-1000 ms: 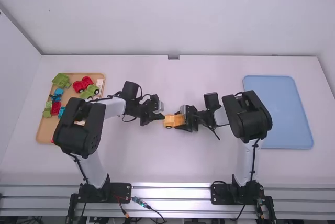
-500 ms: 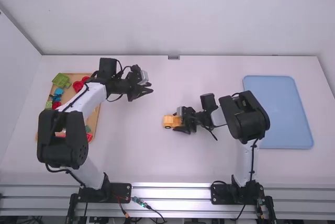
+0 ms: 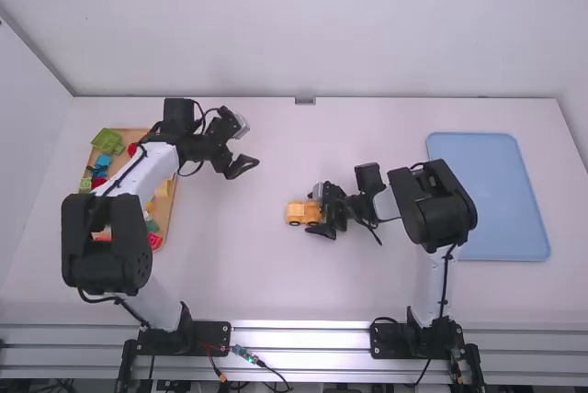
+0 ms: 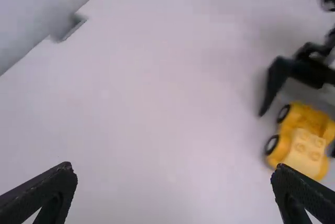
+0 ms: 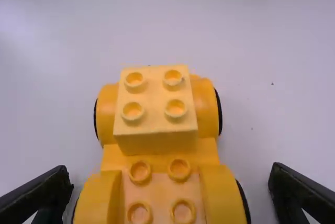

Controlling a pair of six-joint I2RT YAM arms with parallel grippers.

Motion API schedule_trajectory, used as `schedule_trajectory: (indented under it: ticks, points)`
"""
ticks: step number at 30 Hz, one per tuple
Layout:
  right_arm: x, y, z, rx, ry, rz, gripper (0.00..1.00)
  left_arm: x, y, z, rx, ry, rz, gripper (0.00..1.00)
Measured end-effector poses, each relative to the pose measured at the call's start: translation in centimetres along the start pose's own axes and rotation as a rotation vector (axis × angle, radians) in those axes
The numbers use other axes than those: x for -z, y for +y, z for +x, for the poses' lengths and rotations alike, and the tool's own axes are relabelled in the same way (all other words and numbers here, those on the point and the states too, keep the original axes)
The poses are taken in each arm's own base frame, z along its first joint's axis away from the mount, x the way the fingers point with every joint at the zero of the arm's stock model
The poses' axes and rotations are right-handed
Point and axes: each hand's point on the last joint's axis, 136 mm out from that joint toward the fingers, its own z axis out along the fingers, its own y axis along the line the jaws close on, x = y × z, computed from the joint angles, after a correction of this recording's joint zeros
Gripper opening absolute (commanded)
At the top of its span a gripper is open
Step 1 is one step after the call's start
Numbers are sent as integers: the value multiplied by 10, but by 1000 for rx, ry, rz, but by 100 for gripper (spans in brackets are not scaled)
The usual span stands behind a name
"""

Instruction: Assemble lego blocks to make yellow taxi

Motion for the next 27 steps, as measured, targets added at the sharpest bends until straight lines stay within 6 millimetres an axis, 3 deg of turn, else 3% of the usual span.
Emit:
schedule_trajectory:
  ticks: [6,12,16,21,27]
  points:
    - [21,-3,0,-95,135,66,99,31,54,13,189,112,-225,99]
    - [50,-14,-27,-97,246,201,99,82,115,50,438,231,-570,99]
    - [68,-37,-42,-161,298,348,99,100,125,71,513,291,-669,99]
    - [105,-80,-54,-293,330,597,99,102,125,83,542,328,-710,99]
    - [138,-100,-39,-378,361,742,99,113,118,106,680,387,-761,99]
